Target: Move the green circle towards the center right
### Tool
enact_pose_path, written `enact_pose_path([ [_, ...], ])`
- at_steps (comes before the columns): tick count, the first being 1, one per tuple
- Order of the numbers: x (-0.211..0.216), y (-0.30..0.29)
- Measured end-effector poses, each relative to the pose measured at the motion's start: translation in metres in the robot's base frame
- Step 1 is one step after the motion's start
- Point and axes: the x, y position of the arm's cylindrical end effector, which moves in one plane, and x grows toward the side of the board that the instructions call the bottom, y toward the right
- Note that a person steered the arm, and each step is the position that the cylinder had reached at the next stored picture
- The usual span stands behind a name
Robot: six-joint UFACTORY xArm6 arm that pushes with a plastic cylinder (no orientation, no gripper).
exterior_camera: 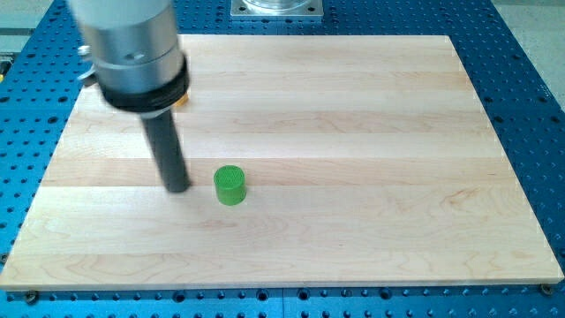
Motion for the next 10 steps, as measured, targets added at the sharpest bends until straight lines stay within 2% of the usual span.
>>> enact_pose_path([
  [1,0.008,0.041],
  [2,-0.025,0.132],
  [3,-0.041,0.212],
  [4,0.008,0.199],
  [5,-0.019,0.214],
  [6,-0.058,0.268],
  [7,-0.052,0.237],
  [8,-0.073,0.191],
  [9,-0.092,0.228],
  [10,-0.079,0.281],
])
